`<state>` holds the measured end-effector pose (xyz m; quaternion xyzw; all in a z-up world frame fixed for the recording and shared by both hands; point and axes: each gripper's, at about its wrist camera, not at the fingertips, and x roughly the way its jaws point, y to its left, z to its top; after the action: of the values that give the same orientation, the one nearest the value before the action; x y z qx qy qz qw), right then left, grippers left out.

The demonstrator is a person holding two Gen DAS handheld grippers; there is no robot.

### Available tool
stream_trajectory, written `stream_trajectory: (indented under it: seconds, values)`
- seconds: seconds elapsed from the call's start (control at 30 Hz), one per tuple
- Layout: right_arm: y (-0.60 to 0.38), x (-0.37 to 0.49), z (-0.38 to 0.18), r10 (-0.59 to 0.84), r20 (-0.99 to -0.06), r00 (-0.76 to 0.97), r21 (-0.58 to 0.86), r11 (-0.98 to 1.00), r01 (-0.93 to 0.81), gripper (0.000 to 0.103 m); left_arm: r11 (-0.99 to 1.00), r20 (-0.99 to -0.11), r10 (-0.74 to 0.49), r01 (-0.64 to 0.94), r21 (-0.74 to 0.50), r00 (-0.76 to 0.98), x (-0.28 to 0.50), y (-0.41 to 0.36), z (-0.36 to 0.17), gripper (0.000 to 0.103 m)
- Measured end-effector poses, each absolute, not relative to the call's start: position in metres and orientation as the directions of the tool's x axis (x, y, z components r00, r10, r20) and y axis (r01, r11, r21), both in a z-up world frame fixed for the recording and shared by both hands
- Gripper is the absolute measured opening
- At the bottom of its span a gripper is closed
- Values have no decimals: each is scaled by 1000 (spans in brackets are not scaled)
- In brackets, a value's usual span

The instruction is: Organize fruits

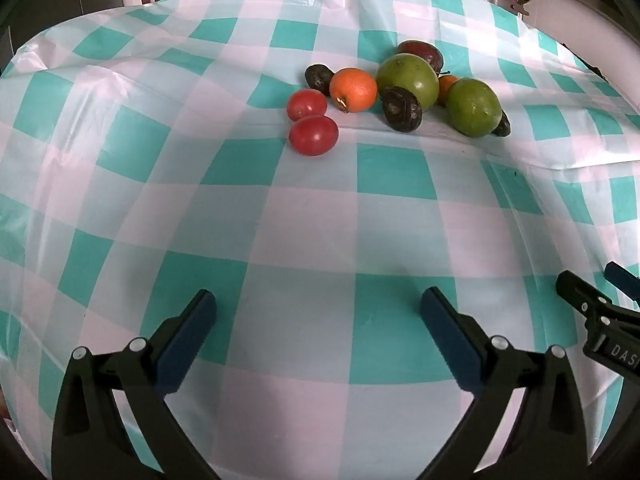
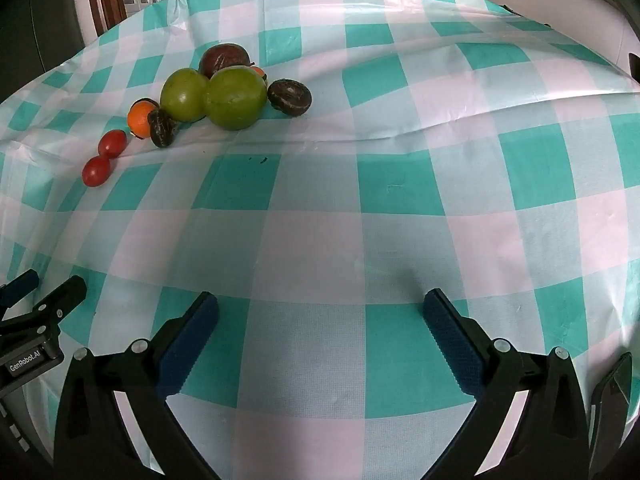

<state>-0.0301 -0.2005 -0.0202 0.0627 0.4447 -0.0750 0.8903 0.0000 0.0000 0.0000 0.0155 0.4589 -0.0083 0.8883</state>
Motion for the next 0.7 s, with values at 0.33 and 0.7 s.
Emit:
stream_trajectory:
  seconds: [0.33, 0.7]
  values:
    - [-200, -30, -19, -78, -802, 593, 45, 981, 189, 99, 999, -816, 0, 29, 20, 579, 0, 0, 0, 102]
    - [-199, -31, -18, -78, -802, 593, 44, 981, 190, 99, 999, -816, 0, 29, 20, 579, 0, 0, 0, 102]
